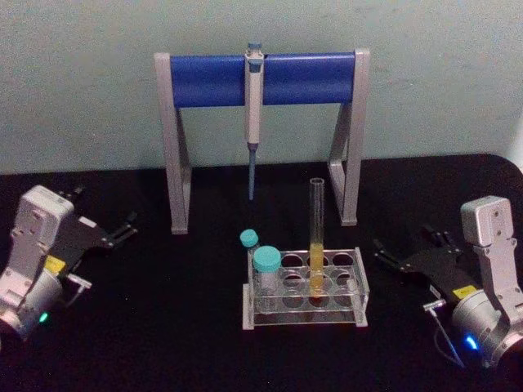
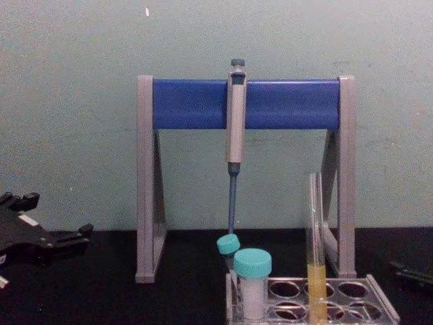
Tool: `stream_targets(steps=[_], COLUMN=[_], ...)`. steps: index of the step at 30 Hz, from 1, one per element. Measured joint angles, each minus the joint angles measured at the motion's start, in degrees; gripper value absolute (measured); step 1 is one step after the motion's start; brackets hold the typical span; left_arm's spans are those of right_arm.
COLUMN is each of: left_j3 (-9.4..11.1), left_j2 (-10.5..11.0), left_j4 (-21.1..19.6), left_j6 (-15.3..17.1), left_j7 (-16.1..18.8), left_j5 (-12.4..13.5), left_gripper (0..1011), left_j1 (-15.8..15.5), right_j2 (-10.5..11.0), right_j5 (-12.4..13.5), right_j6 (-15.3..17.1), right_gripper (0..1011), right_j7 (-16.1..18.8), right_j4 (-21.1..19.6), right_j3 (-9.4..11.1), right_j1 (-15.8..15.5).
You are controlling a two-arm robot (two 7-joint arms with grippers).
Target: Pick up the test tube from the test tube rack, shake it, then place it back into the test tube rack.
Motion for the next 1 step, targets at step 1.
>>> stream_targets(steps=[1], left_j3=[0.0], left_j2=[0.0], left_j4=[0.0], left_j6=[0.0], left_j7=[0.0], left_j5=[0.0], left_gripper=[1010], left_j1=[0.0], right_j2=[0.0], right_j5=[0.0], right_j6=[0.0], right_gripper=[1000], right_j7=[0.0], right_j4=[0.0], right_j3=[0.0], right_j1=[0.0])
